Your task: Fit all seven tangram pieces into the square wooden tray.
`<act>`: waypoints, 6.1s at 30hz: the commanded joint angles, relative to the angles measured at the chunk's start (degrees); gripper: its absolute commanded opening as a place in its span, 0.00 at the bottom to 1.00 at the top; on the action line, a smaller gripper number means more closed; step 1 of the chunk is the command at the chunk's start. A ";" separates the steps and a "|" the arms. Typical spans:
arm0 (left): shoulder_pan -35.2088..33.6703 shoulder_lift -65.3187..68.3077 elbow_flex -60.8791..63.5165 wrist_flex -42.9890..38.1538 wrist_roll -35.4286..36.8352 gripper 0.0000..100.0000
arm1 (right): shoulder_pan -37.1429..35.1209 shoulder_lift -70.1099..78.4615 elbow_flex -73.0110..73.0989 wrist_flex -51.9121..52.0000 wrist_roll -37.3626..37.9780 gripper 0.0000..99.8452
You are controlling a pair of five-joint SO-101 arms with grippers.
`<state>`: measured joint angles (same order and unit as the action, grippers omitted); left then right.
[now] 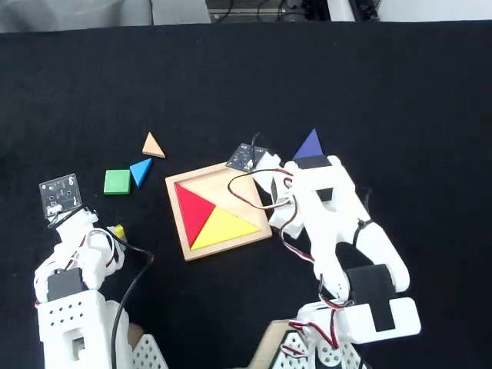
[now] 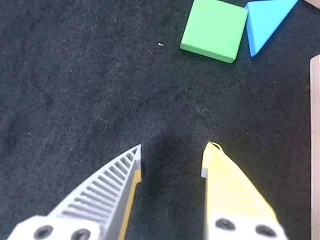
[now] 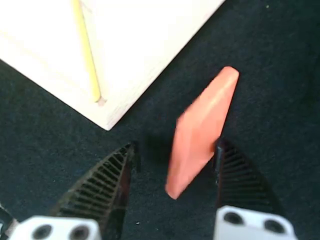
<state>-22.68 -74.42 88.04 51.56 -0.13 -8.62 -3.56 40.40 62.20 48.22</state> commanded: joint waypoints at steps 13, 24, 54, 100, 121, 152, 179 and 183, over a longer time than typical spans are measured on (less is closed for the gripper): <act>0.75 -0.44 -0.48 -0.79 -0.35 0.21 | 1.76 -2.77 -2.42 1.14 -1.23 0.20; 0.75 -0.44 -0.48 -0.88 -0.35 0.21 | -3.69 -7.78 1.27 4.40 3.16 0.25; 0.75 -0.44 -0.48 -0.88 -0.35 0.21 | 0.79 2.33 -5.49 1.32 -2.99 0.22; 0.75 -0.44 -0.48 -0.88 -0.35 0.21 | 6.68 -3.38 -0.57 -6.68 -4.22 0.21; 0.75 -0.44 -0.48 -0.88 -0.35 0.21 | 2.73 -8.57 0.13 -5.10 -18.20 0.32; 0.75 -0.44 -0.48 -0.62 -0.35 0.21 | 1.32 6.55 -8.57 -2.99 -19.43 0.03; 0.31 -0.44 -0.75 -0.88 0.09 0.21 | -14.59 6.02 -19.21 0.79 -56.09 0.01; 0.40 -0.44 -0.75 -0.88 0.09 0.21 | -15.03 6.37 -19.21 0.35 -58.73 0.01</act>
<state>-22.68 -74.42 88.04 51.56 -0.13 -22.68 2.95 24.75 63.87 -7.96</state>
